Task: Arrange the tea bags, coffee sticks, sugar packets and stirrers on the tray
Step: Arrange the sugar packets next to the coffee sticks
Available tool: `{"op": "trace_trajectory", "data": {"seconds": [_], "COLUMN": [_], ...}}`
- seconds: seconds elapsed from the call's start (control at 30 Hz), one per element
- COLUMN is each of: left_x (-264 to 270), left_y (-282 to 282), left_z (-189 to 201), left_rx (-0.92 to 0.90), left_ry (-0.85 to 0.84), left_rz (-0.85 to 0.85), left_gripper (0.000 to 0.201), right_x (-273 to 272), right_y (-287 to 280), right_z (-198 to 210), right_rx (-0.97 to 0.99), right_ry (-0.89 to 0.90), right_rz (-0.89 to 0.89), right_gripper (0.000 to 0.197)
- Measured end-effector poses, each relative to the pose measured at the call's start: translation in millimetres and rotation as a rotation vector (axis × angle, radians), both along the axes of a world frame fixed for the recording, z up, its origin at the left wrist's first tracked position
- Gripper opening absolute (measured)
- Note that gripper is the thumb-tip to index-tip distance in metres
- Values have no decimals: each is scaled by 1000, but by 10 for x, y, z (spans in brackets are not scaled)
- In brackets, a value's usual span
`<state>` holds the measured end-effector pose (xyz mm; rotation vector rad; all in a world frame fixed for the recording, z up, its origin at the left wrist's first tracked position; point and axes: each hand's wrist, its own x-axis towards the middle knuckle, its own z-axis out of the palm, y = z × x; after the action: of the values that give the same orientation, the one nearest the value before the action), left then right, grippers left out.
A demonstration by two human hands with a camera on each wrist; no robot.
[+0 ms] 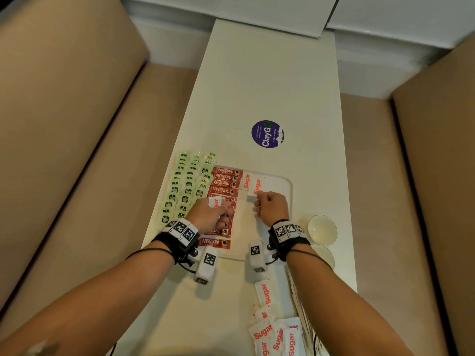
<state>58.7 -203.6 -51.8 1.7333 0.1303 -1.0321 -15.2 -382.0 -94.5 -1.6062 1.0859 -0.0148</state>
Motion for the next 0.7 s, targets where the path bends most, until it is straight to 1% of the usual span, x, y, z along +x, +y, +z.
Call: {"op": "trace_trajectory", "data": {"seconds": [0.1,0.33,0.43,0.7], "left_x": [-19,-23,-12,11], "left_y": [40,84,86,131], "left_z": [-24,-88,-106,-122], "left_rx": [3,15,11,35], "left_ry": [9,-1,-6,-42], "left_rz": [-5,-15,-10,-60], "left_gripper": [15,16,16,14], "right_x": [80,251,287,288], "right_y": [-130,-188,-212,-239], "right_z": [-57,-123,-130,-199], "right_rx": [-39,19,19,87], "right_ry": [65,96,116,84], "right_rz": [-36,-95,-94,-140], "right_gripper": [40,33,33,33]}}
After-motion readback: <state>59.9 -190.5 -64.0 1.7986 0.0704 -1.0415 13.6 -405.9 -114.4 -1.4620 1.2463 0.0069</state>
